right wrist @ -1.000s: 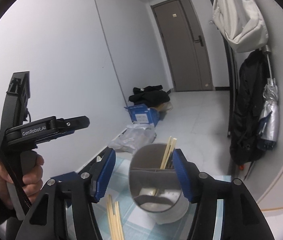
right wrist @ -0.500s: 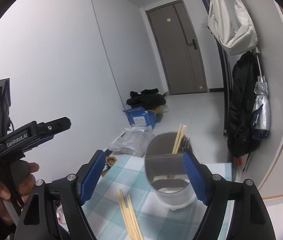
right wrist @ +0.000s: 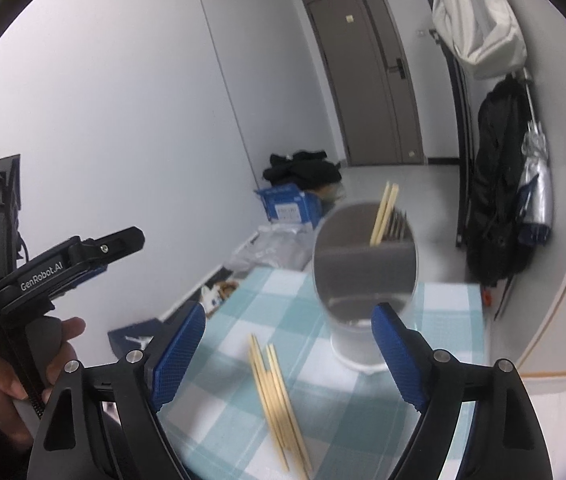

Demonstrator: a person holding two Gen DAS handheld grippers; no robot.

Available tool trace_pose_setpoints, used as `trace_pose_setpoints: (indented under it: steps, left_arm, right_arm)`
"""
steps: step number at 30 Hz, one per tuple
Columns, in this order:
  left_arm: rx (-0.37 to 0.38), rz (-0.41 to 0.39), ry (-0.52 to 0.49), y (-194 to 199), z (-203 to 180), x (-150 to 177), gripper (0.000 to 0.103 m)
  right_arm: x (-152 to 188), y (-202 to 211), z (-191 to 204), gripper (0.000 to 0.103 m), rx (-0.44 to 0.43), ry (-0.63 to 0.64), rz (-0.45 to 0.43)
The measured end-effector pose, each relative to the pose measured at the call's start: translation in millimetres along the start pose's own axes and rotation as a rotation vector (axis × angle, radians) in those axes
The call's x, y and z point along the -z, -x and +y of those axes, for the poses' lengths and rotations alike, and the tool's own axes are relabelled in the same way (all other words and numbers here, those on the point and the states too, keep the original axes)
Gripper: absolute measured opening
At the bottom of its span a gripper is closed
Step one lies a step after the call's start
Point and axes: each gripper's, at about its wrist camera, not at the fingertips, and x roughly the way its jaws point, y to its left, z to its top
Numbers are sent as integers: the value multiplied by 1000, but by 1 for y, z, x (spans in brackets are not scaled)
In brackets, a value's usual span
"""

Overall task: Organize utensils
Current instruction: 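Move both grippers away from the holder back toward the chopstick pile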

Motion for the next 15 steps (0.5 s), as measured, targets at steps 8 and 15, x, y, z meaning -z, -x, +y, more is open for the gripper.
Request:
trace_pose_setpoints:
  steps: [8,15]
  left_arm:
    - [-14,75,24,-21,14,20,102]
    - [-20,140,74,-41,27,25,102]
  right_arm:
    - [25,-29,-6,85,41,-11,96]
    - [48,-61,-11,85,94,5,199]
